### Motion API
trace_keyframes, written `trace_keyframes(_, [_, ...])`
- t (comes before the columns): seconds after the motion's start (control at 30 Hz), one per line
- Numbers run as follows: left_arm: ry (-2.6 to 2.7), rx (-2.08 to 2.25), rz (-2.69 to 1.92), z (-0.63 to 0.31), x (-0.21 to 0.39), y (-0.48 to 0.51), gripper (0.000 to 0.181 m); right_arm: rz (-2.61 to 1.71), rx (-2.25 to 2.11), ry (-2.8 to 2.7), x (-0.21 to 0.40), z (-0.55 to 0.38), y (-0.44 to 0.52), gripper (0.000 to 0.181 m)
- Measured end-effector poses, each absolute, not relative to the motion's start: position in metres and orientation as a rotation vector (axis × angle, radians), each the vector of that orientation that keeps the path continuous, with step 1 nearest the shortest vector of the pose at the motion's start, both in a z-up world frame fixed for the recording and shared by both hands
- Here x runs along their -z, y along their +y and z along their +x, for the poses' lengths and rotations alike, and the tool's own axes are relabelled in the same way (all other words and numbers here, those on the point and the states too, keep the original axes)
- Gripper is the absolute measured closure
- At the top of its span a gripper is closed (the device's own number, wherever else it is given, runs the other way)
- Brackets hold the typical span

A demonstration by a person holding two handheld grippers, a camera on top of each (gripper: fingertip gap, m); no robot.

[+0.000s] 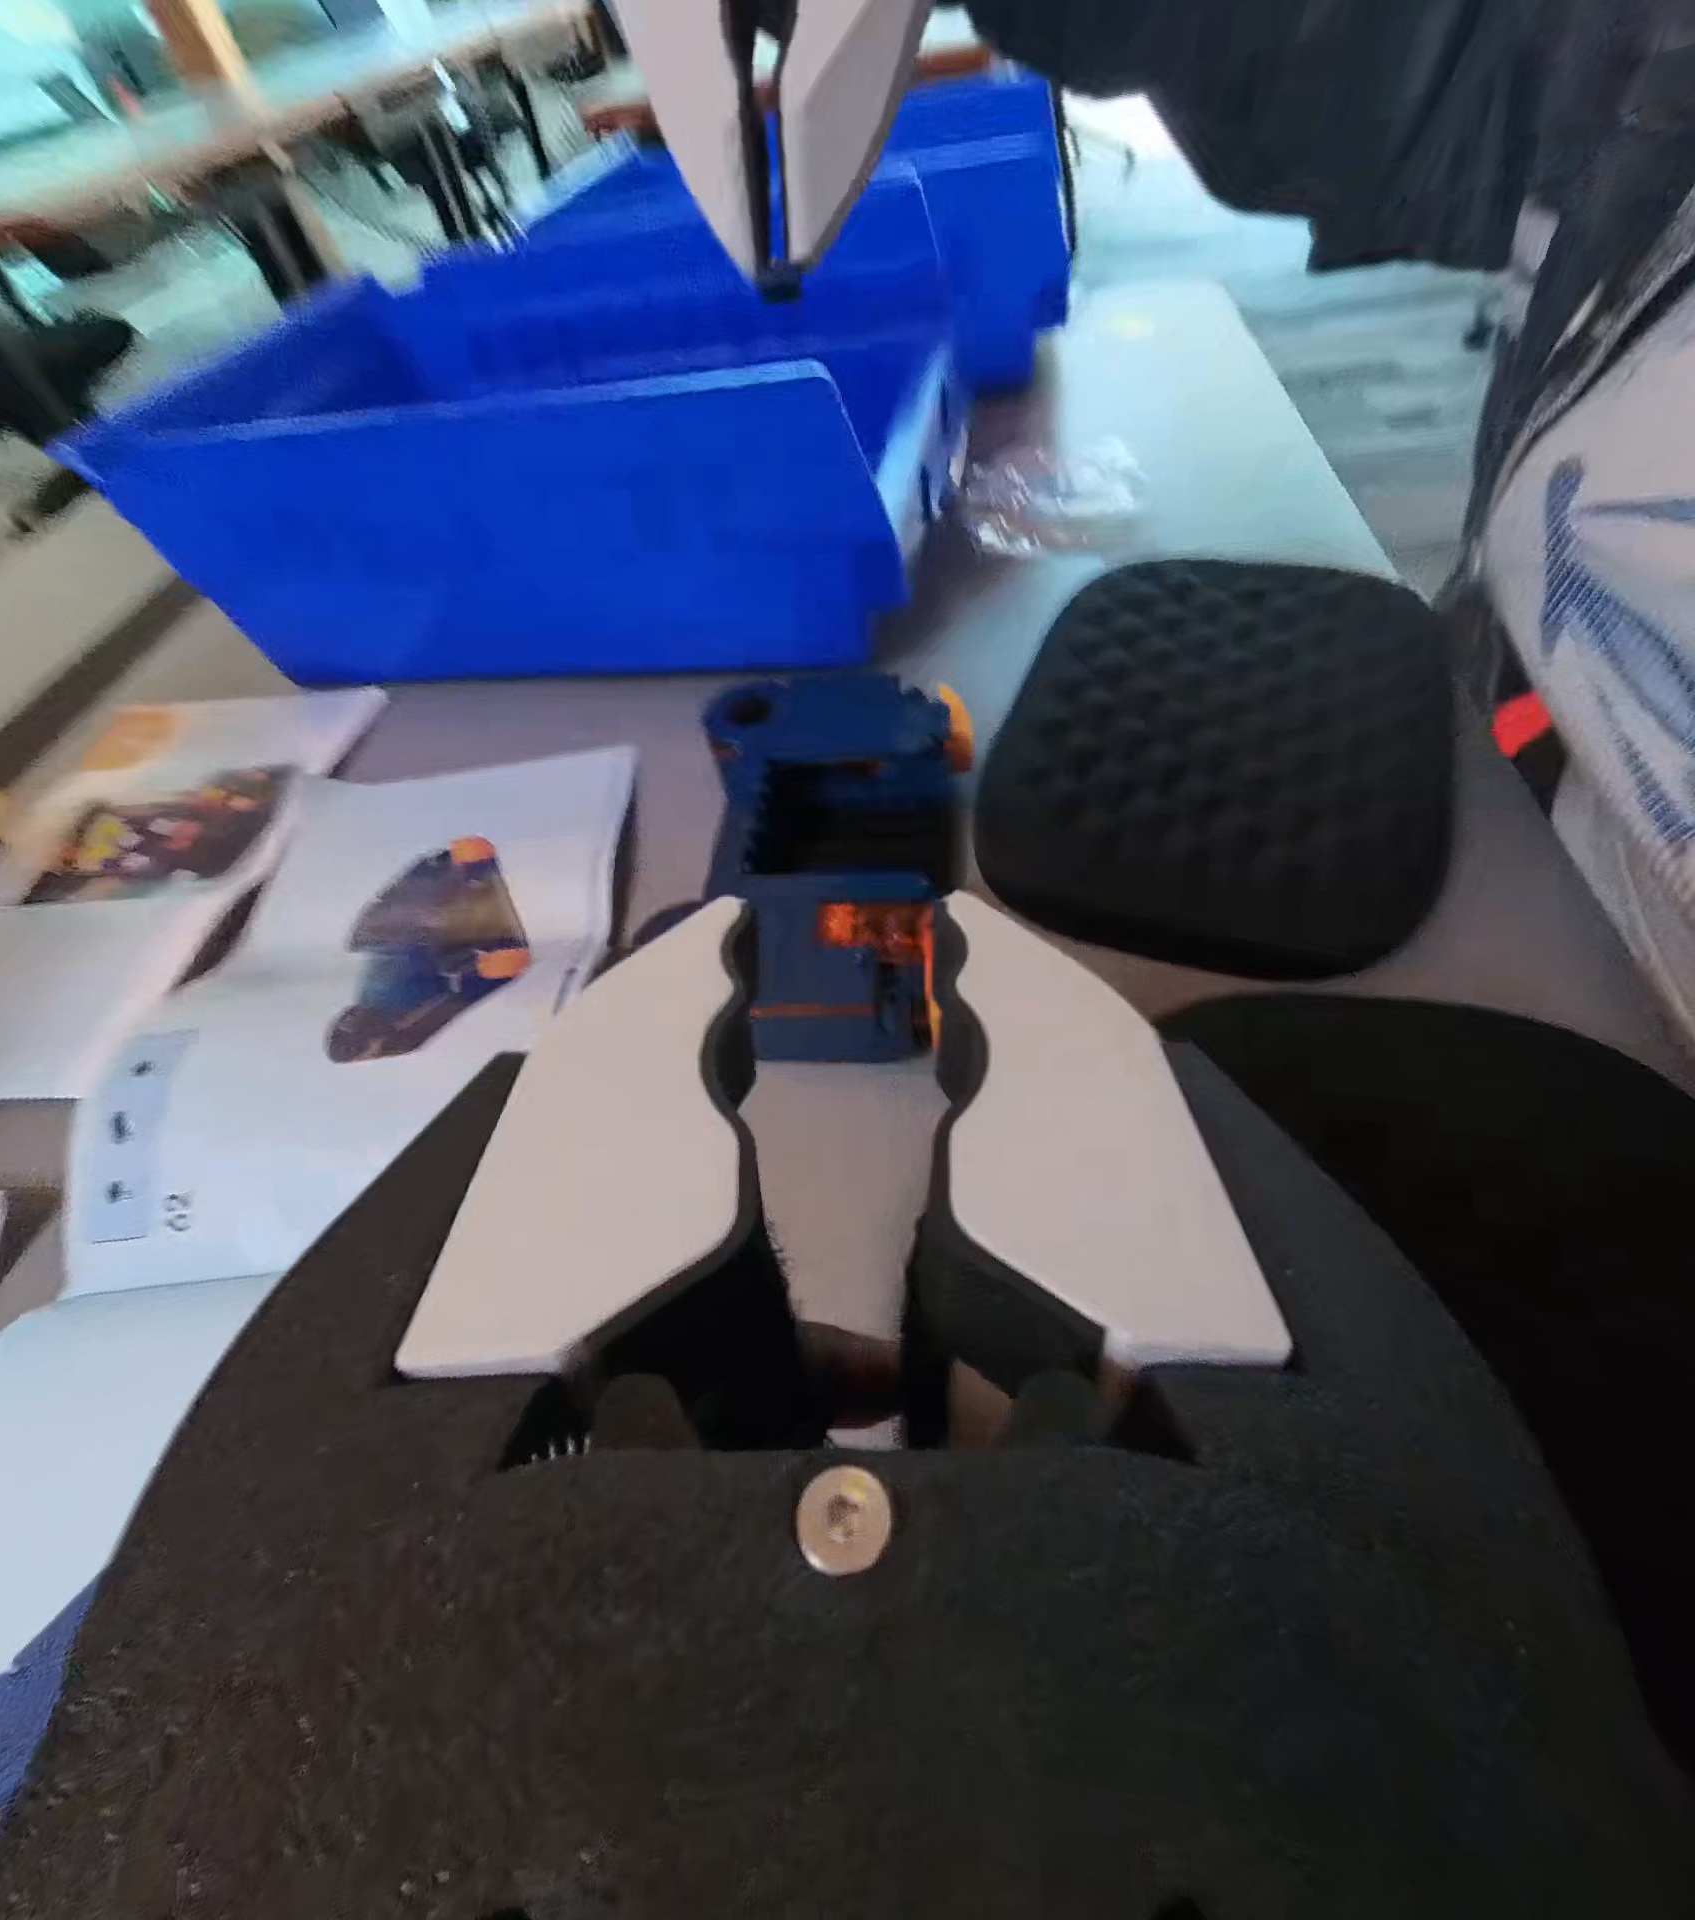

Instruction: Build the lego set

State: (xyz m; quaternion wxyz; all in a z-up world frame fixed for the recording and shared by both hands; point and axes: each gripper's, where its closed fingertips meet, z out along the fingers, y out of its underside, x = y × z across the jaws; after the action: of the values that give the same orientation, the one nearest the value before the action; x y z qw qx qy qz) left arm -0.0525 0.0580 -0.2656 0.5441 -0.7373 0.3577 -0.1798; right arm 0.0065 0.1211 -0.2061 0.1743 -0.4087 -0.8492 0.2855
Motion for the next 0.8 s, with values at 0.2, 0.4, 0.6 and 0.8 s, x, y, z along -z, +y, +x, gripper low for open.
trace_keyframes(0.2, [0.911,0.271,-1.877,-0.049,0.301,0.066,0.158,-1.186,-0.520,-2.638,0.279,-0.032,0.082,0.179])
trace_keyframes(0.4, [0.889,0.244,-1.887,-0.049,0.306,0.067,0.164,-1.159,-0.444,-2.717,0.304,-0.041,0.083,0.179])
trace_keyframes(0.6, [0.853,0.250,-1.893,-0.053,0.305,0.070,0.166,-1.100,-0.406,-2.763,0.314,-0.045,0.080,0.178])
trace_keyframes(0.8, [0.845,0.264,-1.891,-0.053,0.304,0.070,0.167,-1.105,-0.377,-2.768,0.315,-0.048,0.078,0.178])
